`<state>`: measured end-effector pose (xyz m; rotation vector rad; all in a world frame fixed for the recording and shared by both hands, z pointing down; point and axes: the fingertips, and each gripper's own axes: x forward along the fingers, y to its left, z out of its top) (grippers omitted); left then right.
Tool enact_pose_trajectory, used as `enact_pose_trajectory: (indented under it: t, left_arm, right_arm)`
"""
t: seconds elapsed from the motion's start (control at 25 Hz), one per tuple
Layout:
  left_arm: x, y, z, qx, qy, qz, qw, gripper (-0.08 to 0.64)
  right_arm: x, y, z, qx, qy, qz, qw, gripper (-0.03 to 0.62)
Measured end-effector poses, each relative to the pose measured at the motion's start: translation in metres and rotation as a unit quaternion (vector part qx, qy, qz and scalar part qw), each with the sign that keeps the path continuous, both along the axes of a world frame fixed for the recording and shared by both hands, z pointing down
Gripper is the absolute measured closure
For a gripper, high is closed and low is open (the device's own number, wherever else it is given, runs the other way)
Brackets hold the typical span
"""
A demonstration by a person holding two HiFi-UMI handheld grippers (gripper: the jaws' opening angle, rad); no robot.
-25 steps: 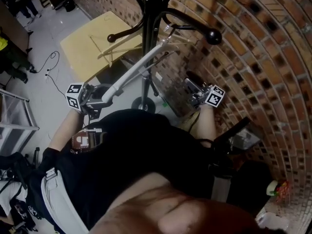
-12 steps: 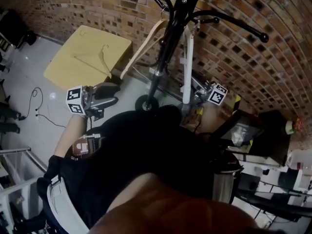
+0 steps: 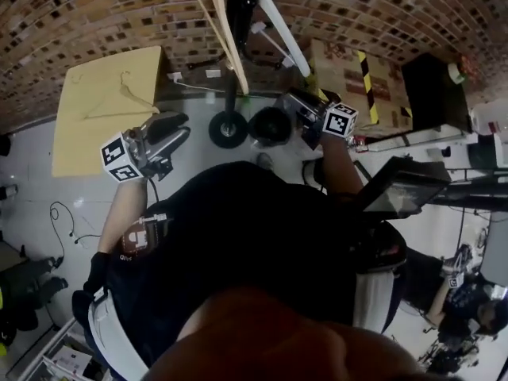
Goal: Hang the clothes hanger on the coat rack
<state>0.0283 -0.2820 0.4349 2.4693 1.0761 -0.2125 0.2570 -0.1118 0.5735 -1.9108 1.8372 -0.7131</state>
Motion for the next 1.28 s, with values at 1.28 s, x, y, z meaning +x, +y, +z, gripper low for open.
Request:
enact_pose_trajectory:
  t: [1.28]
  left_arm:
    - [0.031,0.045,0.015,0.023,-0.067,-0.063,0.9955,0.506]
  right_arm:
    - [-0.087,0.019,-0.071,0.018,0.126,-0.025,0.992,0.580]
